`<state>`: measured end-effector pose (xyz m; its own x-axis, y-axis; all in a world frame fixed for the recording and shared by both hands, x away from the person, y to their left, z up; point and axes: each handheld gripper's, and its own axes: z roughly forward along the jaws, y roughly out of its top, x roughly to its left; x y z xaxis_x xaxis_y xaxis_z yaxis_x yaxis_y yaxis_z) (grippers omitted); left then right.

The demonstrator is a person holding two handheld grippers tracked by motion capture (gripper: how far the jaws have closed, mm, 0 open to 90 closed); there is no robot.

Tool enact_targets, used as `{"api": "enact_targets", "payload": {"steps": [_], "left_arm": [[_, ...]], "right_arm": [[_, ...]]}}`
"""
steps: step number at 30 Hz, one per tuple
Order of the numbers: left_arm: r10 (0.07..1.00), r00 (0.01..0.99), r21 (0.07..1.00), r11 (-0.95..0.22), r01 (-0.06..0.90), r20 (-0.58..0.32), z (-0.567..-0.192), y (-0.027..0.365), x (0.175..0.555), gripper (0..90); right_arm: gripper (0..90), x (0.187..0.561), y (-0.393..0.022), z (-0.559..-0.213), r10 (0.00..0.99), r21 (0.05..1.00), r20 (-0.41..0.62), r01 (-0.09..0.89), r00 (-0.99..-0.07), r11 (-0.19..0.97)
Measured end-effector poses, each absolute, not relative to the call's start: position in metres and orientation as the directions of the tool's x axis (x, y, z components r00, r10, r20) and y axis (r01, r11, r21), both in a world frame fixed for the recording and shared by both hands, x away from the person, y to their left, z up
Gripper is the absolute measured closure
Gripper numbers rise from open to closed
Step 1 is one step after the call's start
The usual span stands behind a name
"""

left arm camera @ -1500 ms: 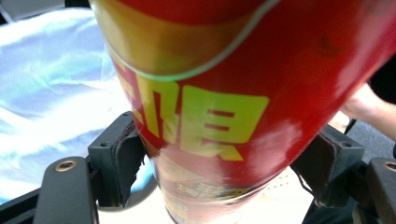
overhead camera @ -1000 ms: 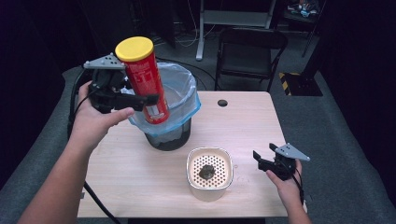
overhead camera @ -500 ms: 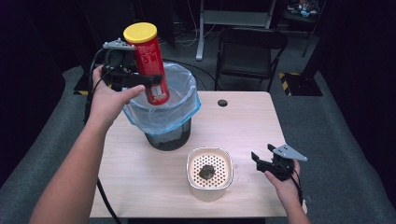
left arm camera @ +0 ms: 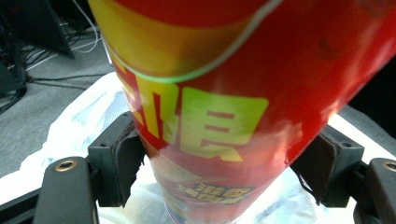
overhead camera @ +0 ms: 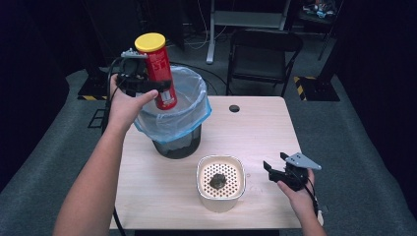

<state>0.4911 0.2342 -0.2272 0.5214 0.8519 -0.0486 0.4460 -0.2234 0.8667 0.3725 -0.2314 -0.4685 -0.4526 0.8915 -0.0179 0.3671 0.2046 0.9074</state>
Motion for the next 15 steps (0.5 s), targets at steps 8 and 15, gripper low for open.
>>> {"api": "enact_targets", "payload": {"steps": [8, 15], "left_arm": [[0.849, 0.524, 0.836, -0.232, 0.497, -0.075, -0.253, 0.234, 0.505, 23.8], [0.851, 0.519, 0.797, -0.259, 0.546, -0.079, -0.266, 0.236, 0.513, 23.3]], "right_arm": [[23.4, 0.373, -0.23, -0.469, 0.893, 0.905, -0.014, 0.374, -0.449, 0.203], [23.3, 0.373, -0.23, -0.469, 0.889, 0.905, -0.02, 0.369, -0.457, 0.211]]}}
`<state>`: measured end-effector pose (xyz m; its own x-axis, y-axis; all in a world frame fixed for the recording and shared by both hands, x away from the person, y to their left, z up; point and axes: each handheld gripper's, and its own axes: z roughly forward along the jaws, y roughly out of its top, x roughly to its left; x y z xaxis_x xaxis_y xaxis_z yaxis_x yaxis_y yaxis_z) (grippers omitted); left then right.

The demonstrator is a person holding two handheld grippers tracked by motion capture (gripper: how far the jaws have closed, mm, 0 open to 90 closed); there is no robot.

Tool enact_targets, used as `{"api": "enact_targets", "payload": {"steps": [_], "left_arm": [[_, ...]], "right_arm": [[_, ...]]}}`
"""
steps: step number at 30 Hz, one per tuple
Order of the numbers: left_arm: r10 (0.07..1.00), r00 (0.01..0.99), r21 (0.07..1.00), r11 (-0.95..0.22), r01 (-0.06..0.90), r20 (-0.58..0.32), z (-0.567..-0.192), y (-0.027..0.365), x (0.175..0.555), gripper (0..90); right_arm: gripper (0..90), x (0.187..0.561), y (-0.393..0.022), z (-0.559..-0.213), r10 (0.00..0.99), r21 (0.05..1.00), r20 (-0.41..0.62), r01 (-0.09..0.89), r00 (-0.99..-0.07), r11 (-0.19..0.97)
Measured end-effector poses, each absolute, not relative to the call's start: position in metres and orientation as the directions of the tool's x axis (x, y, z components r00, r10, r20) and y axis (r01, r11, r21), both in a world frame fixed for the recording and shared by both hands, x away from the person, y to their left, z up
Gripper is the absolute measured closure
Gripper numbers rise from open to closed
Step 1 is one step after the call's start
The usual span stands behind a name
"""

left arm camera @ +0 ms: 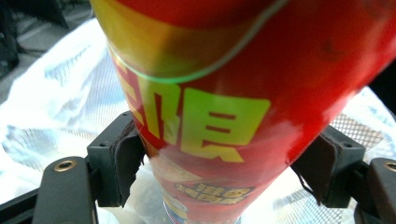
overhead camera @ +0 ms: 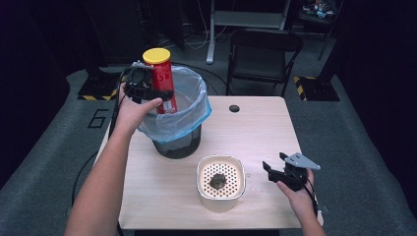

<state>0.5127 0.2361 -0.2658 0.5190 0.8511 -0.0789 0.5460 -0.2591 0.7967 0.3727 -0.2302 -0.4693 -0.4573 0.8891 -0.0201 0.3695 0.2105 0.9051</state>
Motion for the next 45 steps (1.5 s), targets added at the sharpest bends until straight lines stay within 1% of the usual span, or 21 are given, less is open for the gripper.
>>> {"api": "enact_targets", "payload": {"steps": [1, 2, 3, 5, 10, 12, 18, 20, 22, 26, 30, 37, 42, 45], "left_arm": [[0.853, 0.515, 0.794, -0.255, 0.552, -0.085, -0.267, 0.237, 0.513, 22.6], [0.862, 0.501, 0.799, -0.252, 0.546, -0.07, -0.267, 0.238, 0.513, 20.0], [0.867, 0.492, 0.807, -0.236, 0.541, -0.076, -0.267, 0.24, 0.512, 17.1], [0.864, 0.494, 0.812, -0.217, 0.542, -0.099, -0.266, 0.242, 0.511, 16.8], [0.859, 0.509, 0.817, -0.248, 0.521, -0.064, -0.261, 0.245, 0.501, 16.1], [0.848, 0.526, 0.824, -0.252, 0.507, -0.064, -0.258, 0.247, 0.495, 17.9], [0.824, 0.561, 0.863, -0.228, 0.45, -0.075, -0.252, 0.257, 0.465, 27.5], [0.816, 0.573, 0.859, -0.236, 0.454, -0.078, -0.252, 0.261, 0.456, 31.2], [0.81, 0.581, 0.862, -0.235, 0.449, -0.082, -0.252, 0.266, 0.446, 32.1], [0.793, 0.602, 0.867, -0.233, 0.44, -0.092, -0.253, 0.277, 0.427, 40.1], [0.777, 0.624, 0.872, -0.245, 0.424, -0.086, -0.255, 0.284, 0.41, 42.0], [0.764, 0.639, 0.87, -0.255, 0.422, -0.086, -0.277, 0.293, 0.387, 41.7], [0.782, 0.62, 0.862, -0.265, 0.433, -0.071, -0.307, 0.301, 0.382, 41.0], [0.779, 0.62, 0.864, -0.25, 0.437, -0.089, -0.327, 0.306, 0.381, 40.4]], "right_arm": [[23.3, 0.373, -0.23, -0.469, 0.889, 0.905, -0.02, 0.37, -0.458, 0.211], [23.3, 0.373, -0.23, -0.469, 0.889, 0.905, -0.021, 0.369, -0.458, 0.212], [23.3, 0.373, -0.23, -0.469, 0.889, 0.906, -0.021, 0.368, -0.458, 0.211], [23.3, 0.372, -0.23, -0.469, 0.889, 0.906, -0.019, 0.369, -0.458, 0.209], [23.3, 0.372, -0.23, -0.469, 0.889, 0.907, -0.02, 0.367, -0.458, 0.209], [23.3, 0.372, -0.23, -0.469, 0.89, 0.907, -0.019, 0.367, -0.455, 0.206], [23.3, 0.372, -0.23, -0.469, 0.89, 0.906, -0.021, 0.367, -0.456, 0.209], [23.3, 0.372, -0.23, -0.469, 0.89, 0.906, -0.021, 0.367, -0.455, 0.209], [23.3, 0.372, -0.23, -0.469, 0.891, 0.906, -0.021, 0.368, -0.454, 0.209], [23.3, 0.372, -0.23, -0.468, 0.894, 0.908, -0.015, 0.369, -0.448, 0.2], [23.3, 0.372, -0.23, -0.469, 0.896, 0.904, -0.012, 0.377, -0.444, 0.199], [23.3, 0.372, -0.231, -0.469, 0.897, 0.905, -0.014, 0.376, -0.442, 0.199], [23.3, 0.372, -0.232, -0.469, 0.896, 0.905, -0.016, 0.375, -0.444, 0.202], [23.3, 0.372, -0.232, -0.469, 0.898, 0.906, -0.009, 0.377, -0.44, 0.194]]}}
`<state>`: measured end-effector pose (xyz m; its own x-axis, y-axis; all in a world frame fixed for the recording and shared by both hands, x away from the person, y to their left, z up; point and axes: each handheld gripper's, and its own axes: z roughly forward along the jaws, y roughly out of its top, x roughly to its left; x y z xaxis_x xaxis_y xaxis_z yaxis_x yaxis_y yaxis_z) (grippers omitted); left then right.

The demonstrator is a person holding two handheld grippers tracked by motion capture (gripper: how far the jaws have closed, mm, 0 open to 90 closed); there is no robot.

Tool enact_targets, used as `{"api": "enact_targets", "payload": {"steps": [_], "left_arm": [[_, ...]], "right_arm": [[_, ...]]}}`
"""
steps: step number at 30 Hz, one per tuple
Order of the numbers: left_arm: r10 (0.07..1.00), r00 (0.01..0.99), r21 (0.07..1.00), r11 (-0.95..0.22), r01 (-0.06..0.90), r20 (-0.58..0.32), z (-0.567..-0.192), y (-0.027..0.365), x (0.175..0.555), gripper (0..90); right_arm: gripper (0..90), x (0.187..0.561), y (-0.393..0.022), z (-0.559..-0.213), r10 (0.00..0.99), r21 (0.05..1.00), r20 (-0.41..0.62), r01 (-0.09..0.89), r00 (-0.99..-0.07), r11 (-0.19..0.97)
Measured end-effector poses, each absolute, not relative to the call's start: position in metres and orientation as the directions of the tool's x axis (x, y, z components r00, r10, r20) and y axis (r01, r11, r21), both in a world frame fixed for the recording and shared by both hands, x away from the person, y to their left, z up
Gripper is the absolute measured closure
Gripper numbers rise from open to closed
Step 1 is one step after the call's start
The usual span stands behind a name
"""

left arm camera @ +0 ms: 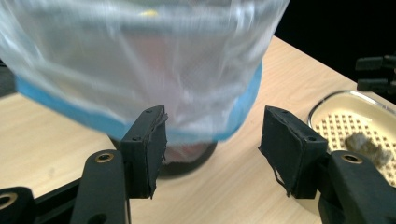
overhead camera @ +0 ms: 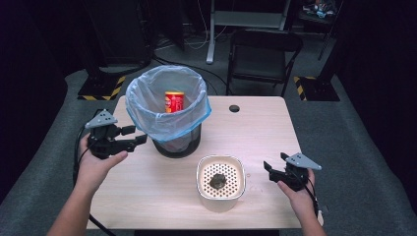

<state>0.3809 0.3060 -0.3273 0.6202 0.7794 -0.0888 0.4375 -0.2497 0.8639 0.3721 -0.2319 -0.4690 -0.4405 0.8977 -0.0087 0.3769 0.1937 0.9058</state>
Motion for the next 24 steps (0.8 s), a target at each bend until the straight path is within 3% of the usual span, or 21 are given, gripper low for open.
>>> {"api": "enact_targets", "payload": {"steps": [18, 24], "left_arm": [[0.818, 0.563, 0.869, -0.189, 0.457, -0.118, -0.424, 0.32, 0.374, 37.5], [0.844, 0.534, 0.843, -0.26, 0.472, -0.038, -0.455, 0.327, 0.374, 36.0]], "right_arm": [[23.3, 0.373, -0.232, -0.471, 0.896, 0.9, -0.017, 0.384, -0.444, 0.207], [23.3, 0.373, -0.231, -0.473, 0.897, 0.896, -0.017, 0.392, -0.442, 0.21]]}}
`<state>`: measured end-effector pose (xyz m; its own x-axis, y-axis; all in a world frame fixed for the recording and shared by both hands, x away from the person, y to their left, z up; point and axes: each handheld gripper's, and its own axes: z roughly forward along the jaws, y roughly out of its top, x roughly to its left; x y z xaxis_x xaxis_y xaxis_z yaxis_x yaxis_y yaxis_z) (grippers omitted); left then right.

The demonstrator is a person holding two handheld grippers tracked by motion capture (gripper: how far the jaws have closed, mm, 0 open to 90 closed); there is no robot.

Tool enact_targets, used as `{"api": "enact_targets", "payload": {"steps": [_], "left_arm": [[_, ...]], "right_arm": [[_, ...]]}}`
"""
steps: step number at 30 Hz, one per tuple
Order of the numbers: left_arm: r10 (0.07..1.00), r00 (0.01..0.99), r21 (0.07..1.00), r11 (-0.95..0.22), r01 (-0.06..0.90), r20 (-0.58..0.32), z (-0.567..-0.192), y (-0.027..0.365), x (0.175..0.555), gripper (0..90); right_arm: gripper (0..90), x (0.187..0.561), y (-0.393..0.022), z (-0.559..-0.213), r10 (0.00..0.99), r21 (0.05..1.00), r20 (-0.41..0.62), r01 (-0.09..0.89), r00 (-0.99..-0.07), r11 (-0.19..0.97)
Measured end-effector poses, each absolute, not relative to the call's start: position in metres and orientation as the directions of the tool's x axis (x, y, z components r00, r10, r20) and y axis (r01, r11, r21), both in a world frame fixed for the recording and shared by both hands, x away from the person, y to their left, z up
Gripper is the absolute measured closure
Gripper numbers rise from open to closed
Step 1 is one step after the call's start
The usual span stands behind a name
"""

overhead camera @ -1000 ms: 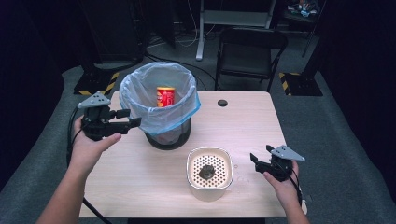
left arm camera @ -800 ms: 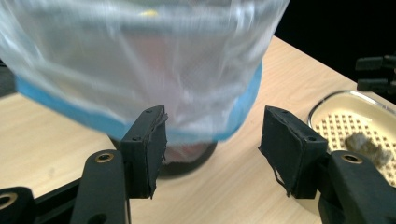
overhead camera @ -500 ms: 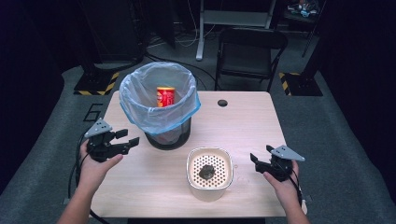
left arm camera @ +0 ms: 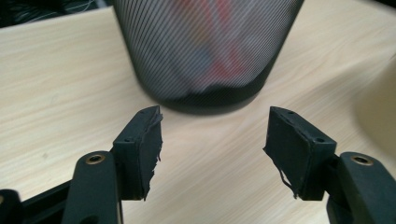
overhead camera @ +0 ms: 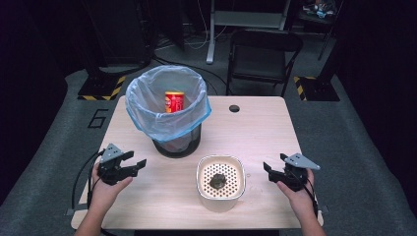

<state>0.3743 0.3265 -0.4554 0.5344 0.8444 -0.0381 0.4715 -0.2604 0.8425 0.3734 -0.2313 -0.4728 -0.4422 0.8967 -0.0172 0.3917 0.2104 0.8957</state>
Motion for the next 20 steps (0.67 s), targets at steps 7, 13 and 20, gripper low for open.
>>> {"api": "enact_targets", "payload": {"steps": [7, 13, 20], "left_arm": [[0.849, 0.526, 0.8, -0.279, 0.531, -0.053, -0.488, 0.333, 0.38, 32.5], [0.873, 0.481, 0.775, -0.252, 0.58, -0.076, -0.504, 0.344, 0.387, 29.4], [0.925, 0.363, 0.761, -0.155, 0.63, -0.112, -0.516, 0.363, 0.392, 28.5]], "right_arm": [[24.2, 0.377, -0.234, -0.48, 0.897, 0.882, -0.027, 0.411, -0.442, 0.229], [24.3, 0.38, -0.238, -0.488, 0.903, 0.86, -0.024, 0.452, -0.429, 0.238], [23.0, 0.385, -0.246, -0.497, 0.92, 0.834, -0.03, 0.498, -0.392, 0.239]]}}
